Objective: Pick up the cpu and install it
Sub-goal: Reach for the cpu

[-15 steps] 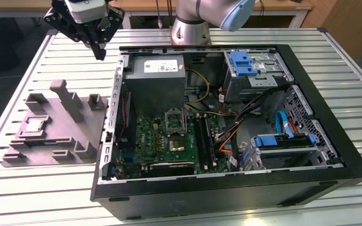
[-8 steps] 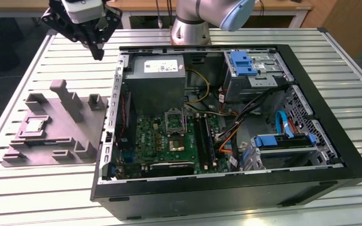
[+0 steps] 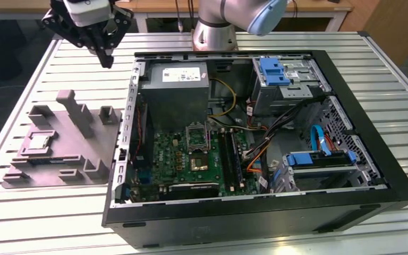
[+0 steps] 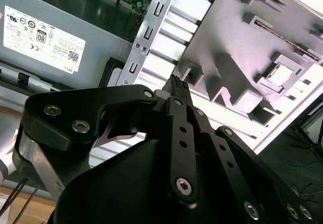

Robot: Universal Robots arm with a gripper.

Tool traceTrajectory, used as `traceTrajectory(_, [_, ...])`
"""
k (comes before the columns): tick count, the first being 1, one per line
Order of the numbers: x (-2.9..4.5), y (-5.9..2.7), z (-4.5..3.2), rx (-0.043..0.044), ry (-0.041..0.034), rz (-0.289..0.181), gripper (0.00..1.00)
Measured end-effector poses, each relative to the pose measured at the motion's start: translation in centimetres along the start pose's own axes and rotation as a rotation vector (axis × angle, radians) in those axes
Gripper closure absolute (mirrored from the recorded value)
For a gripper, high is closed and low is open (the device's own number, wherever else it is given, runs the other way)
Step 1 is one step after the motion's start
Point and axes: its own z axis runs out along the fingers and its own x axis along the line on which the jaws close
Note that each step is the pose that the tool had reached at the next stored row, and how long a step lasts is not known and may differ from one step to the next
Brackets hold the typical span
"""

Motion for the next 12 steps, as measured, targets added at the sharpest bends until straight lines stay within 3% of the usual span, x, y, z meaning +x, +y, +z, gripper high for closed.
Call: traceTrajectory(12, [0.81,-0.06,-0.02,0.0,0.0,0.0,0.89])
